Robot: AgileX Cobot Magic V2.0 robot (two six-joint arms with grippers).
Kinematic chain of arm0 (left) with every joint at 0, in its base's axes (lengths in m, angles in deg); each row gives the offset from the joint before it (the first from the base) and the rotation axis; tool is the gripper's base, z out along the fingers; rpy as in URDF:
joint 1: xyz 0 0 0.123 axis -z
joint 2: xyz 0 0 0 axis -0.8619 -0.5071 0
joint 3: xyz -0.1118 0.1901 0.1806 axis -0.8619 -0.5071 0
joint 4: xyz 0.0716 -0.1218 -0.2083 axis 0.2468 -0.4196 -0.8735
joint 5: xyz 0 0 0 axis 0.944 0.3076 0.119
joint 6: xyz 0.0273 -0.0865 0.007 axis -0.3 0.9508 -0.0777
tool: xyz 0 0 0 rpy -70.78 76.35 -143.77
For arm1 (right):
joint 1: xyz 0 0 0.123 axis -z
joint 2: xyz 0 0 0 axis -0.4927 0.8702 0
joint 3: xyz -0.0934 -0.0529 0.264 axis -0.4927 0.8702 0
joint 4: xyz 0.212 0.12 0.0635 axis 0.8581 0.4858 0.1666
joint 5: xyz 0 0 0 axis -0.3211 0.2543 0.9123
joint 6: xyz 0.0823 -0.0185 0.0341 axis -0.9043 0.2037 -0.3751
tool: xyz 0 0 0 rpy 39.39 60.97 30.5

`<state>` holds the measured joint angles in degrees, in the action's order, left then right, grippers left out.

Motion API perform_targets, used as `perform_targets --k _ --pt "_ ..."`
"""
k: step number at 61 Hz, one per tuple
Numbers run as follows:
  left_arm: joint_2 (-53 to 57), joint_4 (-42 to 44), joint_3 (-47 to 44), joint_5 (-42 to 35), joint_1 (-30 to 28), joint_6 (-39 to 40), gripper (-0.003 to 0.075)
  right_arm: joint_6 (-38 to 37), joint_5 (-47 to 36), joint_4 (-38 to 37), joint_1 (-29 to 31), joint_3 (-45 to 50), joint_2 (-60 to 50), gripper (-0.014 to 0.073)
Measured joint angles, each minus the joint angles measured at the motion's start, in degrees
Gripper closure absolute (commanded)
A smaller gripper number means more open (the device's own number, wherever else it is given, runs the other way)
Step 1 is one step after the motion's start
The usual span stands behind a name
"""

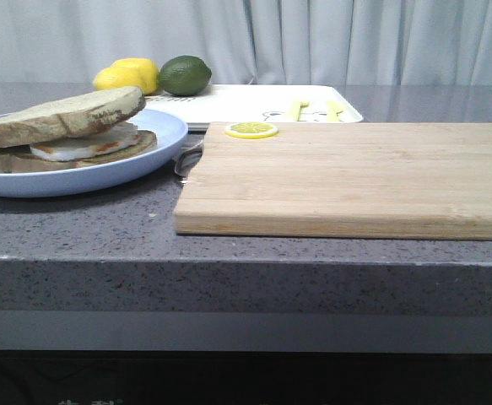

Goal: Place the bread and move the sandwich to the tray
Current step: 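Move the left gripper down to the rim of the blue plate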

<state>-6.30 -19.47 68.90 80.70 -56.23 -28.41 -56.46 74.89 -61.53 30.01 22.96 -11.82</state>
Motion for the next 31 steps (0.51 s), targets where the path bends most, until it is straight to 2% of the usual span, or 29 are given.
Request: perform_targets --k 6,17,31 --pt "0.0 0.0 0.0 0.0 0.0 0.0 0.0230 0.1 -5.4 0.0 0.0 8.7 -10.6 0.0671" --pt "0.0 0.0 0.0 0.0 0.0 0.0 0.0230 0.2 -8.8 0.0 0.0 17.6 -24.2 0.0671" --pt "-0.1 -2.2 0.1 -1.2 0.0 0.0 0.0230 0.3 -12.3 0.0 0.0 21.8 -29.7 0.0671"
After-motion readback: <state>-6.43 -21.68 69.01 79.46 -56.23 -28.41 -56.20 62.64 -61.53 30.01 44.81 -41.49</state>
